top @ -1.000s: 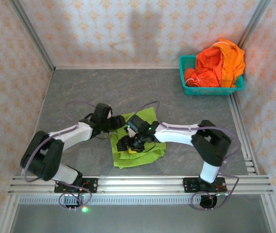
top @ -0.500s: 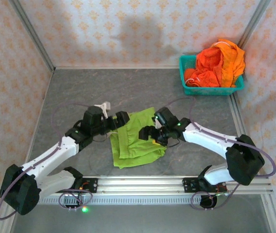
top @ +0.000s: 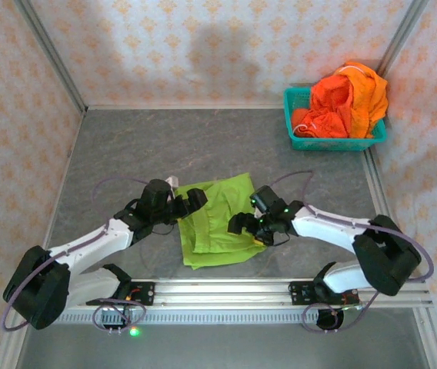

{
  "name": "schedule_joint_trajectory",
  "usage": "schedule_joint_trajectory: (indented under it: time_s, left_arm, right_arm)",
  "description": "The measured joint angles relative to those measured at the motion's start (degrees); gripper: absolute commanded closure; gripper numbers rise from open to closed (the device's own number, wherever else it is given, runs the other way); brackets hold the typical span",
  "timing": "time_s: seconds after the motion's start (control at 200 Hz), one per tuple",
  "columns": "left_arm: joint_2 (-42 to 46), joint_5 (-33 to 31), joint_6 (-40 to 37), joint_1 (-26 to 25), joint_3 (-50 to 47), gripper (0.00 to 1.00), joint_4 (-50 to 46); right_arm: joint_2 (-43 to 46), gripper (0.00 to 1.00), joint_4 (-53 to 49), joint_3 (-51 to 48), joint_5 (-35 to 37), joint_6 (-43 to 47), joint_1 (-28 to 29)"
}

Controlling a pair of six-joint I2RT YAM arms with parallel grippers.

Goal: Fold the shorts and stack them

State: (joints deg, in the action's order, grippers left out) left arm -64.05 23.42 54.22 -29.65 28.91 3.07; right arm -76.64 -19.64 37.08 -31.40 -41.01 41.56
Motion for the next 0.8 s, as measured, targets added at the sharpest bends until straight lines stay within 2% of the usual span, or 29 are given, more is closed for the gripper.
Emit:
schedule_joint_trajectory:
  time_s: [0.16,0.335,0.58,0.801]
  left_arm:
    - [3.3,-1.6,-2.89,0.0,1.79,0.0,-2.45]
    - [4.02,-2.05,-5.73,0.02,3.63,0.0,-4.31]
    - [4.02,-2.91,-8.11,0.02,4.9,0.0,-6.8]
    - [4.02,-2.93,-8.28,0.02,4.9,0.0,-6.86]
  right_arm:
    - [4.31,0.0,-12.55,9.07,10.95,7.06,-1.27]
    - [0.5,0.16,-17.49,18.4,16.87,15.85,-8.02]
    - [-12.44,0.37,-18.91,20.68,15.89,24.06,-12.07]
    - [-18.38,0.65,-17.94,21.84,12.52,26.23,-12.15]
